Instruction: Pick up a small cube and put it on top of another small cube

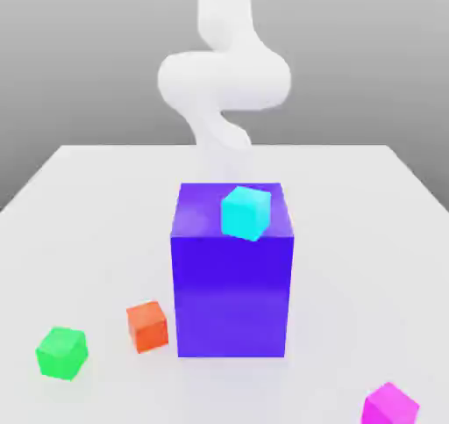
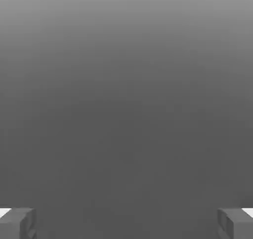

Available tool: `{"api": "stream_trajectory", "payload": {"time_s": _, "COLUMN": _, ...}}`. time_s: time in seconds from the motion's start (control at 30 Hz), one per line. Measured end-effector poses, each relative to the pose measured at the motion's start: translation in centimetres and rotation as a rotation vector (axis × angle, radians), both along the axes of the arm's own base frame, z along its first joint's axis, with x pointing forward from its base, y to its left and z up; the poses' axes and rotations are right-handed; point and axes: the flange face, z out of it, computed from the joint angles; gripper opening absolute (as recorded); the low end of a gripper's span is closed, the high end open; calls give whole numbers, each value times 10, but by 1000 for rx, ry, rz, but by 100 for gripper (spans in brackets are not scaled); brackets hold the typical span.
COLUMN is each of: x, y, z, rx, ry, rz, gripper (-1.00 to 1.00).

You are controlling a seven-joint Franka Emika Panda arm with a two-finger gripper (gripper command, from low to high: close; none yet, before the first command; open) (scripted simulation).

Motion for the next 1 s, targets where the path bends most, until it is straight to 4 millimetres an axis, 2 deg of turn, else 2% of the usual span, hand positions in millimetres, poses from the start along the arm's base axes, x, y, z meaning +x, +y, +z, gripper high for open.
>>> {"api": "stream_trajectory", "payload": {"time_s": 0.1, "x": 38, "y": 18, "z": -39, "rx": -29, "ry": 77, "rz": 49, "gripper": 0}}
{"api": "stream_trajectory", "payload": {"time_s": 0.23, "x": 78, "y": 44, "z": -95, "rx": -64, "ry": 174, "rz": 115, "gripper": 0}}
{"api": "stream_trajectory", "payload": {"time_s": 0.37, "x": 110, "y": 71, "z": -157, "rx": -99, "ry": 270, "rz": 186, "gripper": 0}}
{"api": "stream_trajectory", "payload": {"time_s": 0.5, "x": 131, "y": 100, "z": -223, "rx": -130, "ry": 364, "rz": 260, "gripper": 0}}
{"api": "stream_trajectory", "payload": {"time_s": 0.67, "x": 141, "y": 142, "z": -311, "rx": -170, "ry": 481, "rz": 368, "gripper": 0}}
{"api": "stream_trajectory", "payload": {"time_s": 0.77, "x": 141, "y": 159, "z": -365, "rx": -188, "ry": 552, "rz": 421, "gripper": 0}}
{"api": "stream_trajectory", "payload": {"time_s": 1.0, "x": 119, "y": 198, "z": -489, "rx": -222, "ry": 702, "rz": 547, "gripper": 0}}
